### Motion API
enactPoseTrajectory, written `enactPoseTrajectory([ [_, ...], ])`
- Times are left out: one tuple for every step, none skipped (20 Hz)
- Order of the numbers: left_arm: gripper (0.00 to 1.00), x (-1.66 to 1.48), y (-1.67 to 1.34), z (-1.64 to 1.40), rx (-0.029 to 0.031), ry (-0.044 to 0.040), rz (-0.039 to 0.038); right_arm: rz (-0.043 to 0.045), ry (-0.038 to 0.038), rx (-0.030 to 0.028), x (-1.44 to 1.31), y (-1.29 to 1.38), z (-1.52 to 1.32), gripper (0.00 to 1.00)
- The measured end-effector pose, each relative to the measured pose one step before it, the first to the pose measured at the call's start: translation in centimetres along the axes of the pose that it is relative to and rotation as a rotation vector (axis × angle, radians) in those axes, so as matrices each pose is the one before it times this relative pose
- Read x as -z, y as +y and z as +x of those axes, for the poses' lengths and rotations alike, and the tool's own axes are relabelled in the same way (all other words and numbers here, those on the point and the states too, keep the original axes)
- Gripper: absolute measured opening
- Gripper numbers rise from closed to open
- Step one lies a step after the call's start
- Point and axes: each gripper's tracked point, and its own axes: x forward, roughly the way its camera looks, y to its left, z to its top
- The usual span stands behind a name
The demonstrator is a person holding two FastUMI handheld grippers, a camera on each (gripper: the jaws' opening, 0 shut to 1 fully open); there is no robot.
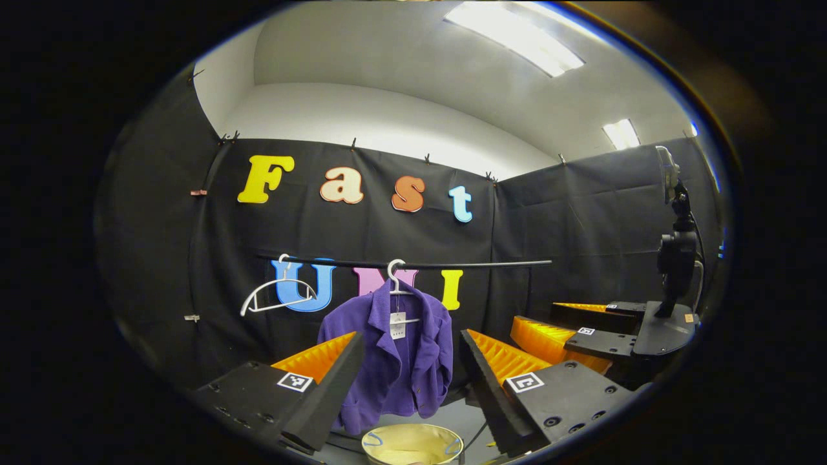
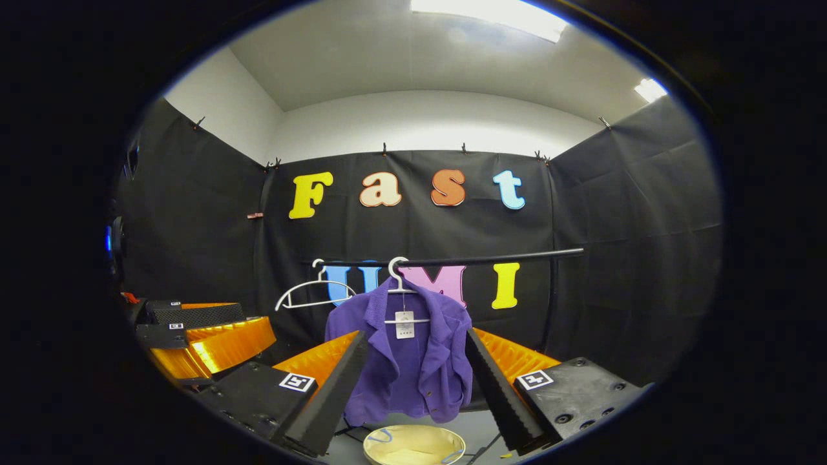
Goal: Grasp the clothes on the hanger with both hands and then place them into the laundry hamper below.
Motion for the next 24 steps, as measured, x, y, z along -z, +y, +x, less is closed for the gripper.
enactPoseTrajectory([
  [0.93,0.414,0.322,1.564,-0.00776,0.00237,0.00668,-0.00133,-0.00205,-0.00892,0.403,-0.410,1.457,0.97],
  [0.93,0.260,0.191,1.652,-0.00896,-0.00344,0.00774,0.00543,-0.00447,-0.01133,0.235,-0.202,1.692,0.97],
  [0.93,0.379,0.107,1.887,-0.00981,-0.00609,0.00589,0.00926,-0.00215,-0.01194,0.451,-0.432,2.120,0.97],
  [0.93,0.360,0.081,1.966,-0.01318,-0.00335,0.00287,0.00615,0.00498,-0.01249,0.686,-0.445,1.772,0.99],
  [0.93,0.647,0.033,1.860,-0.01444,-0.00165,0.00076,0.00416,0.00219,-0.01210,0.598,-0.581,1.956,0.97],
  [0.93,0.628,0.009,1.883,-0.01318,0.00212,-0.00126,0.00188,0.00558,-0.01180,0.772,-0.803,2.014,0.97],
  [0.93,0.821,-0.006,1.807,-0.01275,0.00389,-0.00278,0.00076,0.00397,-0.01200,0.802,-0.749,1.836,0.97],
  [0.93,0.775,0.054,1.620,-0.01328,0.00450,-0.00337,0.00269,-0.00083,-0.01306,0.655,-0.604,1.734,0.97],
  [0.93,0.821,0.140,1.376,-0.02046,0.00316,-0.00351,0.00948,0.00348,-0.01376,0.804,-0.501,1.663,0.97],
  [0.93,0.794,0.252,1.332,-0.02345,0.00438,-0.00314,0.01509,0.01037,-0.01968,1.150,-0.289,1.494,0.97],
  [0.93,0.941,0.232,1.387,-0.02203,0.00810,-0.00354,0.01225,0.01118,-0.01803,1.119,-0.248,1.443,0.97],
  [0.93,0.898,0.103,1.334,-0.02050,0.01241,0.00222,0.00651,0.01288,-0.01524,1.187,-0.366,1.313,0.98],
  [0.93,0.984,0.047,1.231,-0.01796,0.01420,0.00641,0.00093,0.01429,-0.00956,1.131,-0.451,1.238,0.98],
  [0.93,0.707,0.022,1.148,-0.01010,0.01207,0.00892,0.00208,0.01453,-0.00877,1.204,-0.555,1.166,0.98],
  [0.93,0.758,-0.026,1.014,-0.01007,0.00627,0.00624,0.00790,0.01363,-0.01003,1.018,-0.258,1.201,0.98],
  [0.93,0.652,-0.027,0.968,-0.01182,0.00748,-0.00018,0.01255,0.01462,-0.00937,0.985,-0.326,1.164,0.98],
  [0.89,0.777,0.178,0.961,-0.01379,0.00143,-0.00636,0.01350,0.01279,-0.00771,0.863,-0.369,1.090,0.98],
  [0.93,0.610,0.345,1.008,-0.01922,0.00373,-0.00967,0.01062,0.00777,-0.00406,0.667,-0.298,0.905,0.98],
  [0.93,0.648,0.379,0.982,-0.02212,0.00526,-0.01107,0.00452,0.00672,-0.00304,0.634,-0.309,0.980,0.98],
  [0.93,0.508,0.405,1.081,-0.02103,0.00698,-0.01142,0.00049,0.01111,-0.00224,0.782,-0.217,0.998,0.98],
  [0.93,0.368,0.232,1.116,-0.01846,-0.00216,-0.00999,-0.00097,0.01462,0.00084,0.807,-0.269,0.873,0.98],
  [0.93,0.338,0.182,1.023,-0.01410,-0.00305,-0.00778,-0.00007,0.01395,-0.00221,0.779,-0.152,0.791,0.98],
  [0.93,0.650,-0.125,0.910,-0.00891,0.00649,-0.00512,0.00447,0.01417,-0.00694,0.696,-0.050,0.706,0.98],
  [0.93,0.539,0.160,0.871,-0.01601,0.00683,-0.00209,0.00745,0.01014,-0.00159,0.647,-0.129,0.719,0.98],
])
